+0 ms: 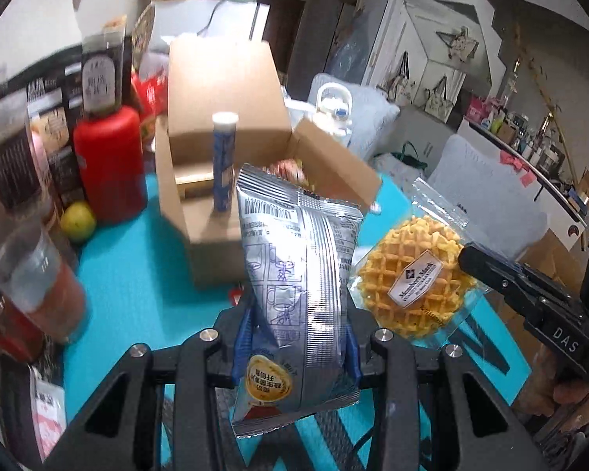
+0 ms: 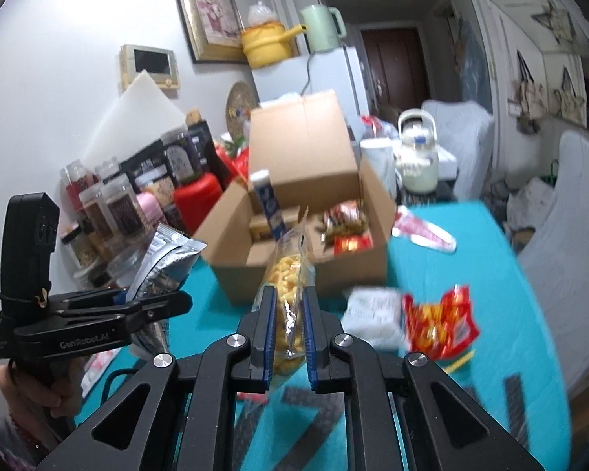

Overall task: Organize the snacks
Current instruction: 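Lift the silver foil bag and waffle pack toward the cardboard box with both tools, then lower the silver foil bag into the box and open the left tool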

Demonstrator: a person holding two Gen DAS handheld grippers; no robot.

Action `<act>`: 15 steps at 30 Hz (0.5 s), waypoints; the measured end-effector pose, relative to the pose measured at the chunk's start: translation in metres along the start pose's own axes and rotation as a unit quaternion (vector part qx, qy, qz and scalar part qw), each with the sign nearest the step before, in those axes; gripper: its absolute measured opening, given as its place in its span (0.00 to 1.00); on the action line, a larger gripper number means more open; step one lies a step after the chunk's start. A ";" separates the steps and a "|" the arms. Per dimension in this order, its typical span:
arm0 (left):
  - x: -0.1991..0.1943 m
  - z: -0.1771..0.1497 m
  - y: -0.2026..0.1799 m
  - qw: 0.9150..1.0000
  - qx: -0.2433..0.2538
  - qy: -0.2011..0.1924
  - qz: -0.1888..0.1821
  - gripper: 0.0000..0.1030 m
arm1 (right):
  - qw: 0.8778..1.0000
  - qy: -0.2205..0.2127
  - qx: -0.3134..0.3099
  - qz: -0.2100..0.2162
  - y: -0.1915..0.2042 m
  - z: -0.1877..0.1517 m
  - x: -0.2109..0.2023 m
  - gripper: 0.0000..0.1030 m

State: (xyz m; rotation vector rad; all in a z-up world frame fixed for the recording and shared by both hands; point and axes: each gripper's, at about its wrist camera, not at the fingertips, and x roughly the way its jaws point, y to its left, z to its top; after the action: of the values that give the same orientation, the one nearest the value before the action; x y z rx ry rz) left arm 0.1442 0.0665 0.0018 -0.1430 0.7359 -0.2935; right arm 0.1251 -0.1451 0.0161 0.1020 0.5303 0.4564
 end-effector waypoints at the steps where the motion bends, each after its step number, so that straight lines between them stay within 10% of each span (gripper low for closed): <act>1: 0.000 0.006 0.000 1.000 0.000 -0.006 0.001 0.37 | 1.000 -0.005 -0.005 -0.002 0.000 0.005 0.000 0.12; 15: 0.018 0.074 -0.005 0.998 0.030 -0.055 0.025 0.37 | 0.998 -0.047 -0.039 -0.024 -0.013 0.073 0.026 0.12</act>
State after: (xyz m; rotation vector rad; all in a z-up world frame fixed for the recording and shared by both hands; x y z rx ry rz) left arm 0.2061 0.0577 0.0460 -0.0837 0.6195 -0.2569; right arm 0.1876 -0.1434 0.0641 0.0355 0.4205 0.4222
